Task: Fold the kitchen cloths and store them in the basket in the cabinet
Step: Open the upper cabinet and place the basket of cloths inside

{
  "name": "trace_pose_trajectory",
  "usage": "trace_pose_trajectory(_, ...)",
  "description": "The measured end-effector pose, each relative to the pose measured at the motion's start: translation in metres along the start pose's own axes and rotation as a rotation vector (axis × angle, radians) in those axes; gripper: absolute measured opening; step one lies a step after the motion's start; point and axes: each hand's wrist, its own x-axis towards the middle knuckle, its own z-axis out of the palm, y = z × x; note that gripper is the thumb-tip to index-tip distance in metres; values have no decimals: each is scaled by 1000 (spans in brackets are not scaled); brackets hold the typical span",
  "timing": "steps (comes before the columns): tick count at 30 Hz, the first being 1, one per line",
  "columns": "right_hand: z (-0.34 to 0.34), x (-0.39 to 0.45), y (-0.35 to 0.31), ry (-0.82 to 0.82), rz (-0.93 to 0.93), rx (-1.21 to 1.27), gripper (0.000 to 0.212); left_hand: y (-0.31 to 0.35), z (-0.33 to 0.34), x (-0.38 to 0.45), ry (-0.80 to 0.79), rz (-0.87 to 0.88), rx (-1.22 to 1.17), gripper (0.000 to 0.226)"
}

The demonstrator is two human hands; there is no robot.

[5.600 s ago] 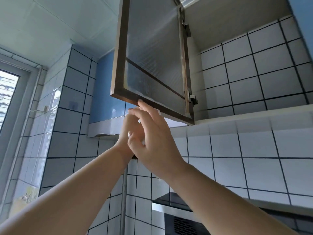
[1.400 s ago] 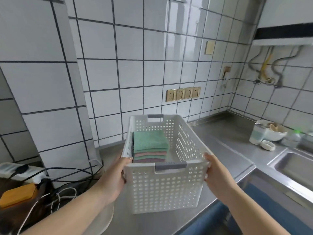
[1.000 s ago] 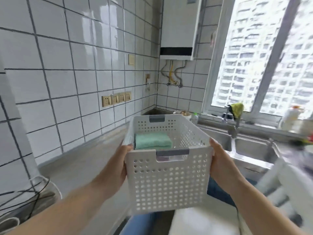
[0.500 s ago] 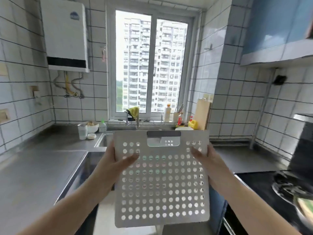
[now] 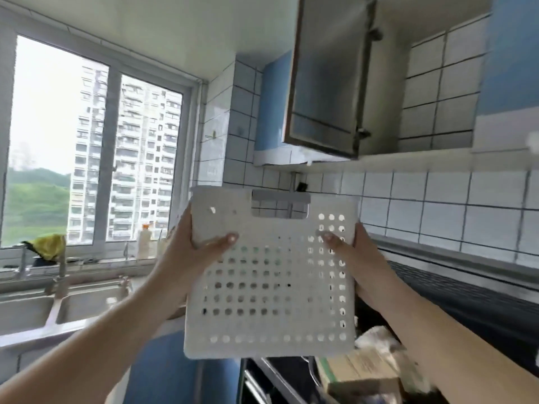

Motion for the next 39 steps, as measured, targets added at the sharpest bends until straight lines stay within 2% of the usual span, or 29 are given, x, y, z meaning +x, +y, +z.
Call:
trace_pose_trajectory(5, -93, 29, -24, 61, -92, -53, 55, -5, 97, 38, -48, 79, -46, 65)
trace_pose_trajectory(8, -131, 45, -38, 90, -129, -99, 35, 2, 137, 57, -96, 117, -63, 62)
trace_pose_trajectory(15, -196, 99, -83, 231, -275, -155, 38, 26, 217, 132, -168, 247, -125, 54)
trace_pose_trajectory(18, -207, 129, -109, 255, -337, -179, 33, 45, 234, 167, -165, 296, -126, 44)
trace_pose_trajectory(24, -210, 184, -173, 337, -493, -303, 53, 97, 246, 246, -198, 467, -179, 31)
trace_pose_trajectory(27, -210, 208, -194, 364, -573, -354, 43, 113, 251, 279, -248, 531, -223, 34)
trace_pose_trajectory(30, -212, 226, -207, 362, -616, -381, 32, 116, 257, 303, -292, 557, -273, 42)
trace_pose_trajectory(39, -231, 276, -204, 405, -628, -496, 48, 86, 288, 363, -360, 579, -368, 34)
